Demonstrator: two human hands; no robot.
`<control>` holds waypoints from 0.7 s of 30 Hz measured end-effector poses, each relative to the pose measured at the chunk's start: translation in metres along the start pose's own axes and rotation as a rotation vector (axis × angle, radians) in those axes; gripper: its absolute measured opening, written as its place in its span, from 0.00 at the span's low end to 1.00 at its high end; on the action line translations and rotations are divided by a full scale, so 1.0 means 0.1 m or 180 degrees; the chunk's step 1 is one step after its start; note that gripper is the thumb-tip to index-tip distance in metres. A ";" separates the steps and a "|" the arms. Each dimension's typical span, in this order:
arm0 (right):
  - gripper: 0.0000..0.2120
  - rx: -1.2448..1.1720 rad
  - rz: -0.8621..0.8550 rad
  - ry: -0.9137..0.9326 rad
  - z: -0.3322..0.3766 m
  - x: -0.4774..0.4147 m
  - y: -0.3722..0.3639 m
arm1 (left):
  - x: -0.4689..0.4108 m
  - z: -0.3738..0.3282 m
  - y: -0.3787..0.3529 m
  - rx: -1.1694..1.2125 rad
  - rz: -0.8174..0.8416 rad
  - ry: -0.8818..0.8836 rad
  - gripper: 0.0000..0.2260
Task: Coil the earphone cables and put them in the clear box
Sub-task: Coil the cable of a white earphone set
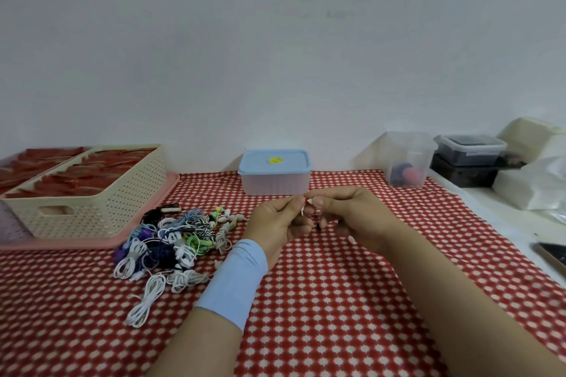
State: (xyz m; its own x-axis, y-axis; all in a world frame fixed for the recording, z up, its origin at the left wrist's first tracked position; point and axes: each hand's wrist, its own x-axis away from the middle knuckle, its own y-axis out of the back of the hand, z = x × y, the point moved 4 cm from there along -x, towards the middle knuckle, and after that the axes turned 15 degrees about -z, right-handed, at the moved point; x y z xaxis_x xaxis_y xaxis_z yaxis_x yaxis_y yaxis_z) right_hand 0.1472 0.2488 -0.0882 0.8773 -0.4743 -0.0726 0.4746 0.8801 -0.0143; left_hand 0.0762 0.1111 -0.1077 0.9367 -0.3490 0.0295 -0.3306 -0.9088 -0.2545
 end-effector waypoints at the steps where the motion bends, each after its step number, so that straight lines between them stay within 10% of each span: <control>1: 0.08 -0.0016 -0.0013 0.0047 0.00 0.00 -0.01 | 0.01 0.00 0.00 0.0012 0.0002 -0.0019 0.09; 21: 0.08 0.0024 -0.0006 0.0050 0.01 0.06 0.02 | 0.10 -0.06 -0.02 -0.0313 0.0078 -0.0275 0.08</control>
State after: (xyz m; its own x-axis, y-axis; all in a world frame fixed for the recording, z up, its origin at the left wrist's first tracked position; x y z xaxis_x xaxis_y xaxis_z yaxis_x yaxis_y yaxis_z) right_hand 0.1535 0.2481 -0.0879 0.8753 -0.4755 -0.0881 0.4768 0.8790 -0.0069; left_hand 0.0853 0.1085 -0.1007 0.9332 -0.3543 -0.0601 -0.3594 -0.9197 -0.1581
